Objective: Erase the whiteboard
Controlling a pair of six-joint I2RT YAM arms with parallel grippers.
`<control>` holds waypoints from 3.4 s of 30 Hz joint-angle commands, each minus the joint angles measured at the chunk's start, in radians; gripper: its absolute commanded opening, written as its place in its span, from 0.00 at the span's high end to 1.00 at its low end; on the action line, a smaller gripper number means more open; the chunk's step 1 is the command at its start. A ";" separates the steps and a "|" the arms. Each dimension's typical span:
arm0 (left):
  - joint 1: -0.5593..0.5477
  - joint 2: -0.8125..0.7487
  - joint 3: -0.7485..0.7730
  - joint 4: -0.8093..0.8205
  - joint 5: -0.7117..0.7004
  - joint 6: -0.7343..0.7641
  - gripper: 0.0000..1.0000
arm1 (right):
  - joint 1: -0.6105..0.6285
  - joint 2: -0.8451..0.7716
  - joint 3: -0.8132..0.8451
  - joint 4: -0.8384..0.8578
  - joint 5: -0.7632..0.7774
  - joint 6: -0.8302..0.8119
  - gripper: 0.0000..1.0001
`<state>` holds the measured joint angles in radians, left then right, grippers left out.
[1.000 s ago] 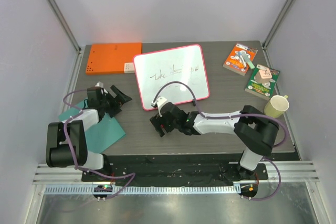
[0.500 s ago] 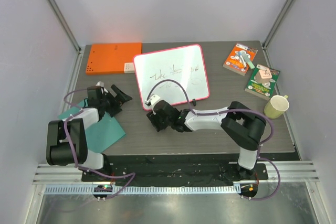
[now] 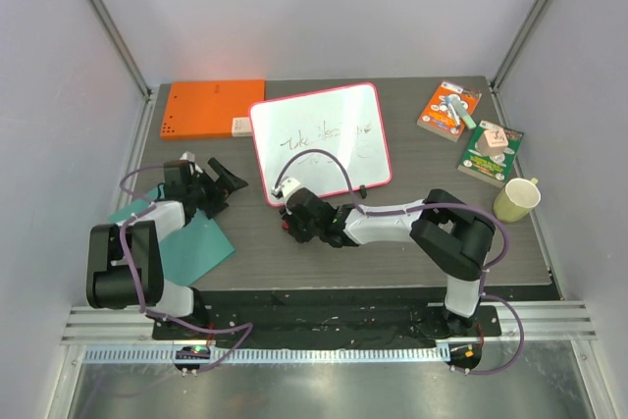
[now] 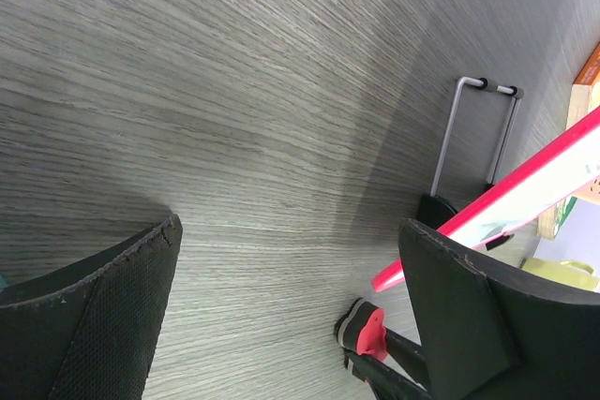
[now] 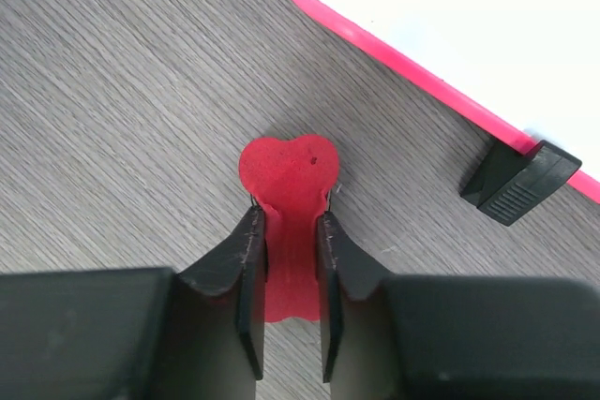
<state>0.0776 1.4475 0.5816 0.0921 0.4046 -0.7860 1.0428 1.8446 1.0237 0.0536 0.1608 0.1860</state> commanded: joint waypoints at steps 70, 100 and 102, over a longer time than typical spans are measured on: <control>-0.121 0.654 0.412 1.181 0.543 -0.229 1.00 | -0.495 -0.007 0.124 0.281 -0.078 -0.020 0.99; -0.122 0.653 0.396 1.201 0.531 -0.233 1.00 | -0.490 0.124 0.244 0.035 0.358 0.038 0.99; -0.122 0.656 0.397 1.199 0.533 -0.234 1.00 | -0.506 0.113 0.217 0.038 0.344 0.023 0.99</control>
<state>-0.0360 2.1086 0.9916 1.2682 0.8883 -1.1717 0.6270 1.9392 1.3273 0.2722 0.3851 0.2287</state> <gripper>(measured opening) 0.054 0.270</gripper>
